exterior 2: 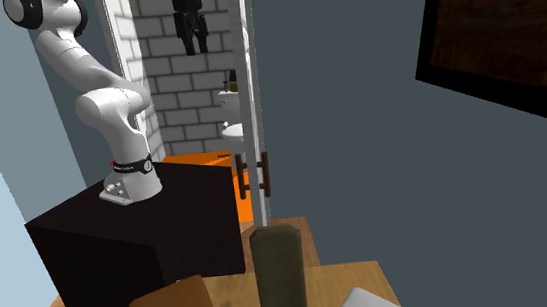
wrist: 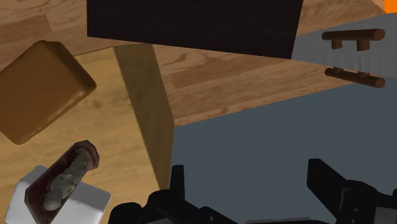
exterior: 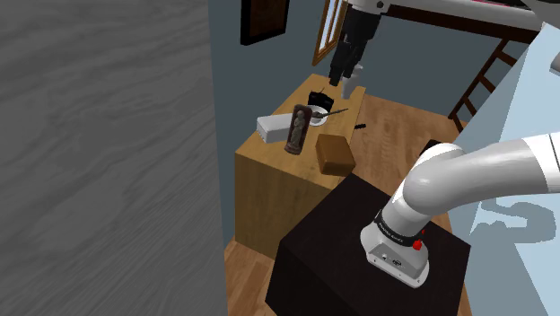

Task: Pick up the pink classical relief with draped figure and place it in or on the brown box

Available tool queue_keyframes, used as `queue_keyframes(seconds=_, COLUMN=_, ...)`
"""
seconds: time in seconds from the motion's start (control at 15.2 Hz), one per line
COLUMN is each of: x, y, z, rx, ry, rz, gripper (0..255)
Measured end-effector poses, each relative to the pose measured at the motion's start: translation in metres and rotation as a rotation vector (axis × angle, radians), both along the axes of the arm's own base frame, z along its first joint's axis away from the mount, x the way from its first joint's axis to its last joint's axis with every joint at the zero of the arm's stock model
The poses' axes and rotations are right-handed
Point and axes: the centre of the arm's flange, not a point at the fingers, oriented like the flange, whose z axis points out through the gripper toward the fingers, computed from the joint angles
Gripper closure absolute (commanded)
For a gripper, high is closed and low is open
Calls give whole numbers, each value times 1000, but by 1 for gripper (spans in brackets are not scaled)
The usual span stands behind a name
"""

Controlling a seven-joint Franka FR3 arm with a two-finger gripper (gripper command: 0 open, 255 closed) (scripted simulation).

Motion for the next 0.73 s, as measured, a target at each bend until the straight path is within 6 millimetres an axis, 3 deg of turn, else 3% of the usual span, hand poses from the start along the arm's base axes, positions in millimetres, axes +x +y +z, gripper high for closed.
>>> queue_keyframes(seconds=0.26, x=17, y=-16, z=-12, rx=-4, ry=3, rz=-2, gripper=0)
queue_keyframes(seconds=0.73, x=74, y=-68, z=-65, rx=-16, ry=13, rz=-8, gripper=0)
